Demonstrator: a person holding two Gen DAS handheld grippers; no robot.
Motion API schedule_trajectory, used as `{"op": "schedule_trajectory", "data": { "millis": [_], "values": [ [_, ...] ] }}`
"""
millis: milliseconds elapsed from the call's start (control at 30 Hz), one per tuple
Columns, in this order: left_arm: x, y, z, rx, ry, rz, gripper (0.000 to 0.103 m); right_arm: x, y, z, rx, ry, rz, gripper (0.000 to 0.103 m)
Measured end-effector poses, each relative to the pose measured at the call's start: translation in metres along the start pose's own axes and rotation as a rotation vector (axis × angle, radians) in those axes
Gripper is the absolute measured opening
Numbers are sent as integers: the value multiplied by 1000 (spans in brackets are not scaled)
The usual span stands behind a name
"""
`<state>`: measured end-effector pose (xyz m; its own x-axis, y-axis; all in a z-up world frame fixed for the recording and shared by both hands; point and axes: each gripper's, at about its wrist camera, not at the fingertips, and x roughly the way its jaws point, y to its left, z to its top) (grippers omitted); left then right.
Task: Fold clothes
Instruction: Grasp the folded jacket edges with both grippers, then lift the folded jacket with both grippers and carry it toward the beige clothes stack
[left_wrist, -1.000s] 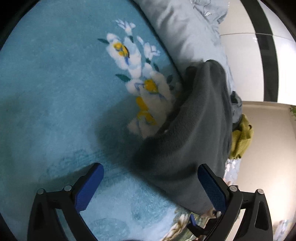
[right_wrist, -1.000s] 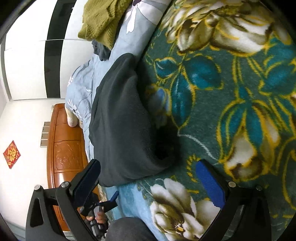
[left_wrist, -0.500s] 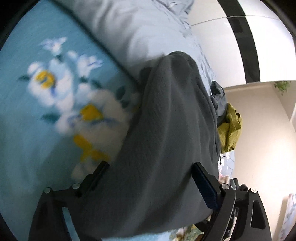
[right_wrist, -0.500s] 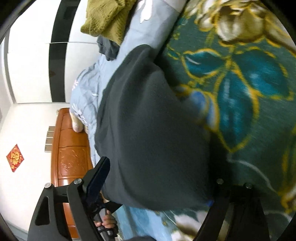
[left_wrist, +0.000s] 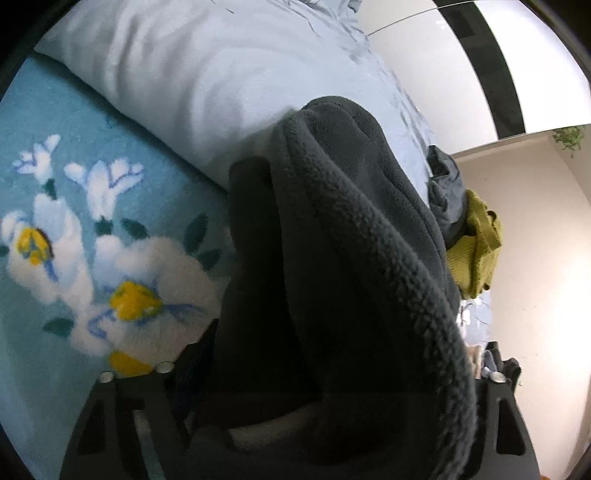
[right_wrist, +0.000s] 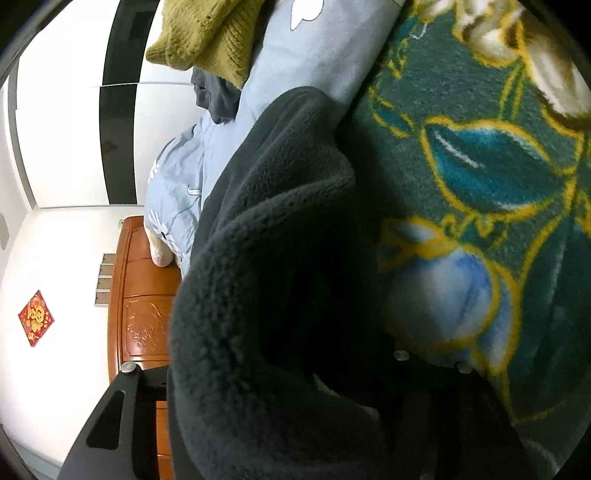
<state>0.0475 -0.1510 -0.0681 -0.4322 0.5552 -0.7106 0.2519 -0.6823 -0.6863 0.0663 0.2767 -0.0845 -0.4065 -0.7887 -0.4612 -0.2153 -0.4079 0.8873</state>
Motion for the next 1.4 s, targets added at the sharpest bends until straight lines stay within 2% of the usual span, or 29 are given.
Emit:
{"op": "schedule_trajectory", "data": {
  "millis": [133, 300, 433, 667, 767, 1033, 1233, 1400],
  "values": [
    [-2, -11, -3, 0, -8, 68, 69, -3, 6, -2, 23, 3, -1, 49],
    [-6, -49, -4, 82, -2, 197, 47, -5, 24, 3, 16, 21, -71, 45],
    [-28, -67, -13, 116, -24, 220, 43, -14, 47, 3, -8, 31, -81, 42],
    [-100, -81, -52, 192, -70, 159, 42, -60, 92, -15, -112, 29, -48, 41],
    [-120, -102, -67, 238, -81, 139, 42, -85, 107, -27, -159, 29, -32, 41],
    [-129, -209, -97, 418, -93, 13, 41, -183, 128, -41, -232, -33, 54, 41],
    [-133, -303, -124, 551, -96, -138, 41, -293, 155, -33, -332, -154, 108, 41],
    [-119, -385, -146, 630, -72, -234, 41, -387, 173, -13, -407, -252, 100, 41]
  ]
}}
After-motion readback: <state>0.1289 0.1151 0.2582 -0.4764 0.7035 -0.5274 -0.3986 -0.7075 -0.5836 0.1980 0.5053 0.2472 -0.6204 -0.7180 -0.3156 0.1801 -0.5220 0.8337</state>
